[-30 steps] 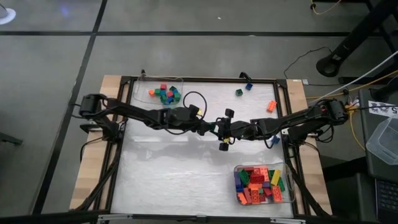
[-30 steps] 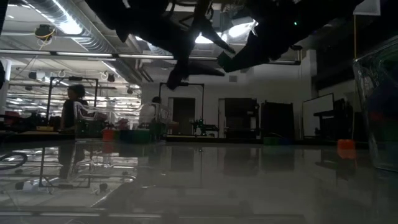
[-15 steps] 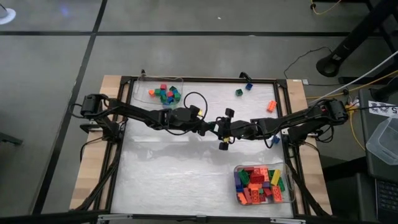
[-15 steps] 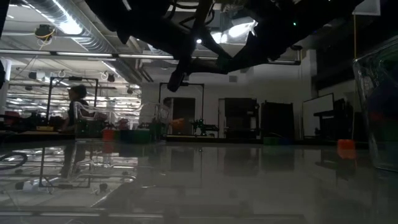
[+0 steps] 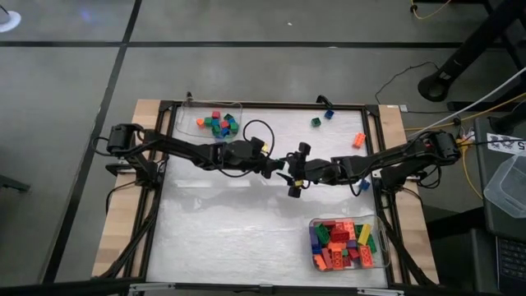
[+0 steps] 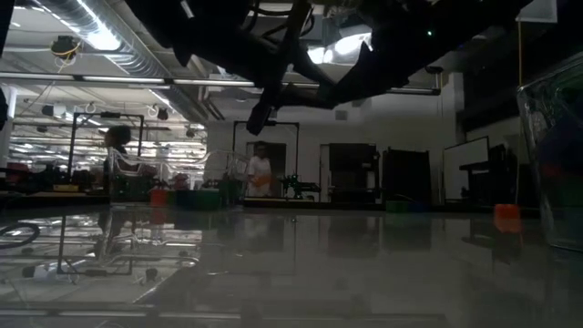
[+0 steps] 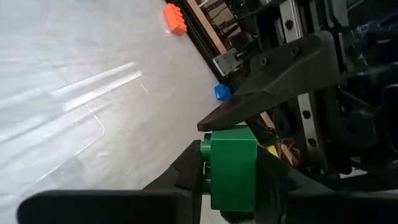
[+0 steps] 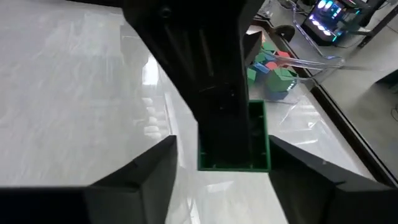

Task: Sort blocks by size
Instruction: Put the square green game piece into the top transparent bin

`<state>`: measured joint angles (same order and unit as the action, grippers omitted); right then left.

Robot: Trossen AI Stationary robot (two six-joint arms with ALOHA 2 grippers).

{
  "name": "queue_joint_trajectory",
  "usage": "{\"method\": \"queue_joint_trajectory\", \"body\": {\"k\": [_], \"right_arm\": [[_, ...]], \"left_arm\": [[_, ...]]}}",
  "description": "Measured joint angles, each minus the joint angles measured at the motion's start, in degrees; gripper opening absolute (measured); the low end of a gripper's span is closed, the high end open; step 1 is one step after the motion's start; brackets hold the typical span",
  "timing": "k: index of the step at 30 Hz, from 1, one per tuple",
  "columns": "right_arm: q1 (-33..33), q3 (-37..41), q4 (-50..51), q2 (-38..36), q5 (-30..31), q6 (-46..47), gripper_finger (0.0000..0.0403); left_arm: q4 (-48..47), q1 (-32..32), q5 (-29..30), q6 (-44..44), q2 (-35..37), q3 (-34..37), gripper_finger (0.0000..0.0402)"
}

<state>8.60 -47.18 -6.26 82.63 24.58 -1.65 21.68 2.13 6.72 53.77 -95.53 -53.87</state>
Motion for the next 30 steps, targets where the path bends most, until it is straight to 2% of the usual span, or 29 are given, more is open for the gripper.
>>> {"method": "queue_joint_trajectory", "body": {"k": [6, 10, 13, 17, 21, 25, 27, 30], "right_arm": [[-0.50, -0.53, 3.27, -2.03, 1.59, 0.26, 0.0275], [-2.66, -4.15, 14.41, -4.13, 3.30, 3.37, 0.0279], [-6.23, -7.70, 24.31, -5.13, 1.61, 7.47, 0.0279], [-12.27, -10.85, 36.13, -5.03, -3.80, 8.12, 0.0279], [-19.02, -11.30, 44.42, -5.01, -12.28, 12.18, 0.0279], [-24.33, -11.26, 55.47, -5.01, -20.14, 13.79, 0.0279], [-25.62, -11.26, 60.99, -5.01, -22.43, 13.71, 0.0279], [-25.92, -11.23, 69.30, -4.99, -22.76, 11.93, 0.0279]], "left_arm": [[-1.21, 3.73, -0.56, -4.55, 1.57, 0.00, 0.0083], [-4.53, 8.43, 0.53, -10.30, 4.06, -0.04, 0.0077], [-7.88, 12.09, 0.57, -15.22, 6.13, -0.07, 0.0079], [-12.88, 16.89, 1.19, -19.79, 8.59, -0.07, 0.0087], [-18.68, 21.34, 4.64, -22.84, 10.34, -0.12, 0.0084], [-25.87, 24.74, 4.78, -23.49, 10.43, -0.10, 0.0086], [-29.39, 26.10, 5.05, -25.10, 10.36, -0.09, 0.0094], [-34.34, 27.71, 8.03, -28.21, 10.29, -0.08, 0.0106]]}}
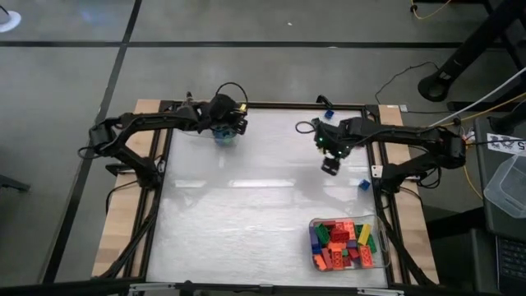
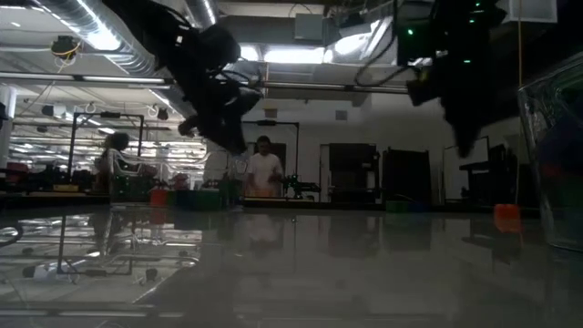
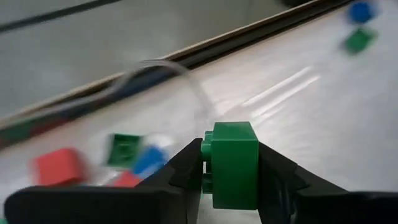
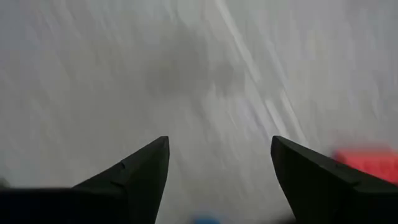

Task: Sort blocks by size
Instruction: Put the square green game piece into the top transparent bin

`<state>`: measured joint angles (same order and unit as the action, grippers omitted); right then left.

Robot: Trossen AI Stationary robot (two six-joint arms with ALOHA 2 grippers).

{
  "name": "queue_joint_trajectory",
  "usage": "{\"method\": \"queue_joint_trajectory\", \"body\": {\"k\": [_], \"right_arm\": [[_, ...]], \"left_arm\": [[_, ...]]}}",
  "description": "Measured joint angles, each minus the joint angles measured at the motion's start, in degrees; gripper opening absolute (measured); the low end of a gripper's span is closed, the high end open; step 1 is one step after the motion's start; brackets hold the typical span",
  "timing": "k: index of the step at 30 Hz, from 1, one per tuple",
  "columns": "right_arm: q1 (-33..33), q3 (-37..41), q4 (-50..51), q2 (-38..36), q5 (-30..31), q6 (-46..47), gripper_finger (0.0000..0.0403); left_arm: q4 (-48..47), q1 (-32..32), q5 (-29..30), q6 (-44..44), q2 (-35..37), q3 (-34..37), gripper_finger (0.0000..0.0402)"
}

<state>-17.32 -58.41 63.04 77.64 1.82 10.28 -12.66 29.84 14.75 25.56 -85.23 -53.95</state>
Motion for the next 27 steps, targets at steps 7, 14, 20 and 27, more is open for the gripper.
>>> {"method": "queue_joint_trajectory", "body": {"k": [7, 14, 20, 27], "right_arm": [[2.63, 0.00, 13.50, 0.03, -0.81, -3.16, 0.0279], [8.47, 1.83, 16.49, 0.12, -1.44, 1.65, 0.0279], [13.00, 7.82, 18.00, 0.14, -4.03, 8.88, 0.0279], [16.04, 13.63, 18.11, 0.20, 1.38, 13.98, 0.0279]], "left_arm": [[-4.86, 1.91, 1.40, -5.50, -0.15, 0.02, 0.0114], [-9.66, 1.91, 1.39, -8.36, -0.15, 0.02, 0.0116], [-12.64, 2.21, 1.39, -9.62, -0.15, 0.02, 0.0116], [-11.59, 2.19, 1.37, -7.77, -0.15, 0.02, 0.0116]]}}
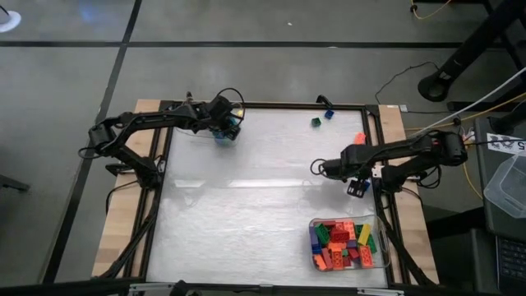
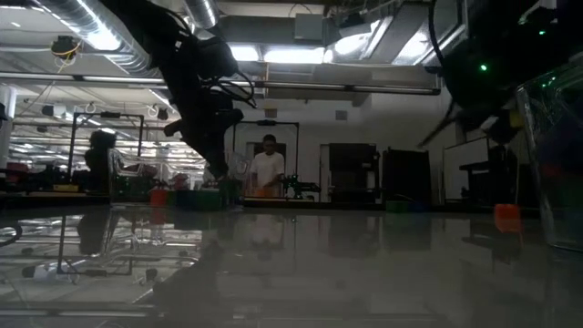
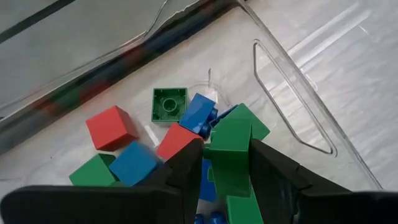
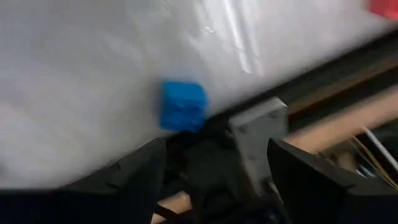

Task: Sort blocks by size
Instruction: Put the square green game piece into the top transparent bin

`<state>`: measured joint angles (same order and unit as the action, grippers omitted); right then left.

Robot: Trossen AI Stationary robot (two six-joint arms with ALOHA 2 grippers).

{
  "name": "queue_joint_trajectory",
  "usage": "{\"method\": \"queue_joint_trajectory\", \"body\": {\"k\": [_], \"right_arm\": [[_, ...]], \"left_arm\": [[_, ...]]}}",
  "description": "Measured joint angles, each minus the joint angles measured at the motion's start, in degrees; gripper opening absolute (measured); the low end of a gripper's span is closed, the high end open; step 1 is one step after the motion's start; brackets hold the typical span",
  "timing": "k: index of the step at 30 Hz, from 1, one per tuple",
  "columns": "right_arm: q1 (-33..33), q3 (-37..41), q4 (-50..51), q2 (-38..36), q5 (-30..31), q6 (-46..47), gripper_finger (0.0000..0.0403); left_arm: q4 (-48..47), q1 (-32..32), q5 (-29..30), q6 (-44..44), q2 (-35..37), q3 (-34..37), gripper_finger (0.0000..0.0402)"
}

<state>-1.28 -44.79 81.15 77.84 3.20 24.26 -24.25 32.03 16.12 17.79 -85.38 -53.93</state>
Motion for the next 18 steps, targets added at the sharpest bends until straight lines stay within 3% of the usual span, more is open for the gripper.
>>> {"method": "queue_joint_trajectory", "body": {"k": [5, 18], "right_arm": [[0.57, 1.65, 1.86, 1.38, 6.09, 2.37, 0.0279], [0.55, 3.81, -0.92, 10.90, 4.76, -7.48, 0.0279]], "left_arm": [[-0.33, -0.09, 0.00, 0.24, 0.00, 0.00, 0.0116], [-0.39, -0.11, -0.02, 1.76, 0.00, 0.00, 0.0115]]}}
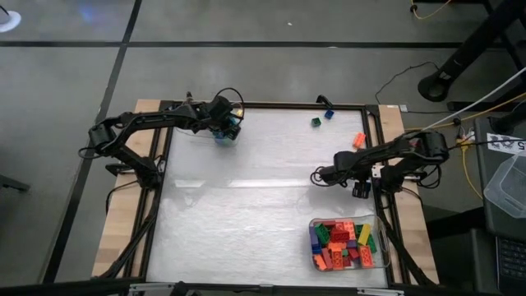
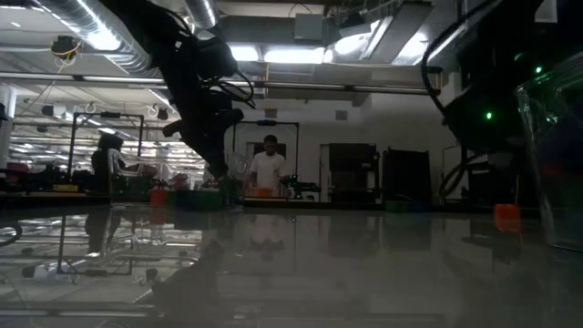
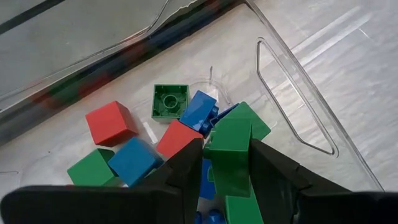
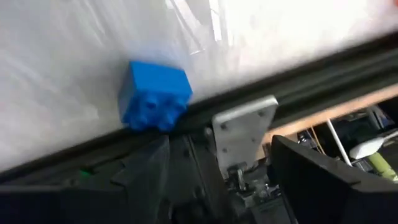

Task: Sort blocks by size
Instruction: Put the square green game piece into the top transparent bin

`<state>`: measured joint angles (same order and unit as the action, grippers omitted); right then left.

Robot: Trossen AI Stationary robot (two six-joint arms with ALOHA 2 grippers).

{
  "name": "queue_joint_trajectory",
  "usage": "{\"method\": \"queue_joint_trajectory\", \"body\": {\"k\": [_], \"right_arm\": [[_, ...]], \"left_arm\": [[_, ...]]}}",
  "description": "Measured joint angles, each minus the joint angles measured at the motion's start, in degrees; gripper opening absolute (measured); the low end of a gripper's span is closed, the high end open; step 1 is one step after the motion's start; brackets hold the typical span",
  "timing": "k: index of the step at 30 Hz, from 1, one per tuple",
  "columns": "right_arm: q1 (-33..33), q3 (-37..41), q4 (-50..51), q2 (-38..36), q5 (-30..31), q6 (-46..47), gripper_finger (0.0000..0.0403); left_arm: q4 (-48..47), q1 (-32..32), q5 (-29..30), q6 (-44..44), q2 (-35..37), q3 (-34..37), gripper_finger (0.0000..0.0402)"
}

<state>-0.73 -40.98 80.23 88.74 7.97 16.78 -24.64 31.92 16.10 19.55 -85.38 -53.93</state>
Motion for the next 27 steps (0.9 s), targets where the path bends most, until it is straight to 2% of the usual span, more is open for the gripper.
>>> {"method": "queue_joint_trajectory", "body": {"k": [5, 10, 19, 23, 27], "right_arm": [[0.00, 1.56, -5.30, 3.52, -1.51, -0.77, 0.0279], [0.00, 0.99, -6.20, 5.16, -1.23, -0.78, 0.0279], [0.00, -7.69, -10.04, 5.15, 1.42, -0.75, 0.0279], [-0.04, -12.33, -16.55, 5.15, 3.07, -1.32, 0.0279], [-0.04, -15.58, -28.15, 5.19, 3.04, -5.52, 0.0279]], "left_arm": [[0.00, 0.00, 0.00, -0.02, 0.00, 0.00, 0.0115], [0.02, 0.00, 0.00, -0.46, 0.00, 0.00, 0.0115], [0.02, 0.00, 0.00, -3.06, 0.00, 0.00, 0.0115], [0.00, -0.01, -0.01, -3.04, 0.00, 0.00, 0.0115], [-0.05, -0.02, -0.02, -3.05, 0.00, 0.00, 0.0115]]}}
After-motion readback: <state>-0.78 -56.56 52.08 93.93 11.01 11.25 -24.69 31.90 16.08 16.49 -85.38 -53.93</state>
